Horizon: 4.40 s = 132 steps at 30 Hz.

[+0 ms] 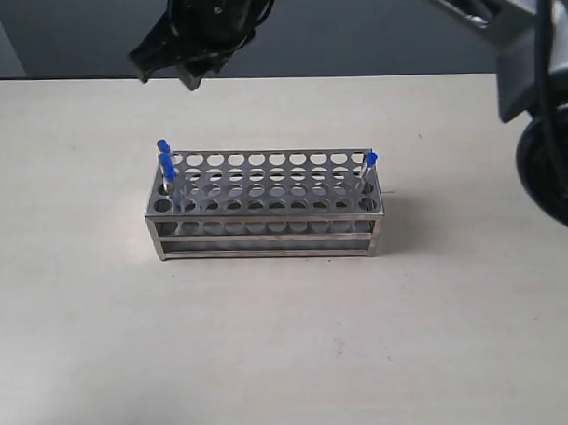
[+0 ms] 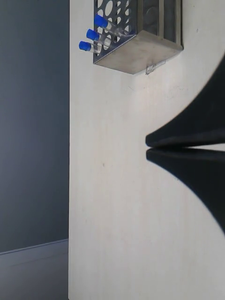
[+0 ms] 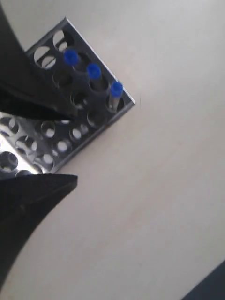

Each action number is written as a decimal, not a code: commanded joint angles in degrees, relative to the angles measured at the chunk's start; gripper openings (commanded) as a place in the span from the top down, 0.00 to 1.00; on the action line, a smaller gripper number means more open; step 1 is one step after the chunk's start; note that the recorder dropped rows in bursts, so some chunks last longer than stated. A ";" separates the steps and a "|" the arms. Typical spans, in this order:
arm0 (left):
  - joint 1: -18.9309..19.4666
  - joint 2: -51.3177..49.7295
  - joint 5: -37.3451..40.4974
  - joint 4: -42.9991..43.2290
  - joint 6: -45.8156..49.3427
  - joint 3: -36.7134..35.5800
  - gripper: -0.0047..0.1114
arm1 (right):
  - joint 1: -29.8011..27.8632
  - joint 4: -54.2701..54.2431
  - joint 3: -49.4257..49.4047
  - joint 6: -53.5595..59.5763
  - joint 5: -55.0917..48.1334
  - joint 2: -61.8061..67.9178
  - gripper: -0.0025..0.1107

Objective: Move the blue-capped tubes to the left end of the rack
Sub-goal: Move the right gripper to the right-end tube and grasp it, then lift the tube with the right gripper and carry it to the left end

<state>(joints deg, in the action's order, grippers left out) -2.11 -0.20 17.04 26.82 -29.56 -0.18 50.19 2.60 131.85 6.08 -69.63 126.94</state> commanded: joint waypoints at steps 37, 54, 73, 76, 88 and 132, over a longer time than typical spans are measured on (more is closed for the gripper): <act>-0.29 0.20 -0.27 -0.03 -0.03 0.18 0.95 | -14.17 3.41 -42.54 -5.17 12.76 -12.43 0.65; -0.29 0.20 -0.27 -0.03 -0.03 0.18 0.95 | -14.17 3.32 -42.54 -5.61 12.86 -14.10 0.97; -0.29 0.20 -0.37 -0.03 -0.03 0.18 0.95 | -14.04 0.91 -42.54 -2.83 11.42 -23.33 0.98; -0.29 0.20 -0.37 -0.03 -0.03 0.18 0.95 | -14.04 0.70 -42.43 -2.59 11.76 -24.55 0.98; -0.29 0.20 -0.37 -0.03 -0.03 0.18 0.95 | -5.57 -0.16 -39.57 0.31 13.27 -24.44 0.98; -0.29 0.20 -0.28 -0.03 -0.03 0.18 0.95 | 4.54 -12.28 -5.75 11.15 0.20 3.95 0.99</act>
<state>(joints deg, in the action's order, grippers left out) -2.11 -0.20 17.04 26.82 -29.56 -0.18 54.63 -9.63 125.80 16.04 -69.79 130.51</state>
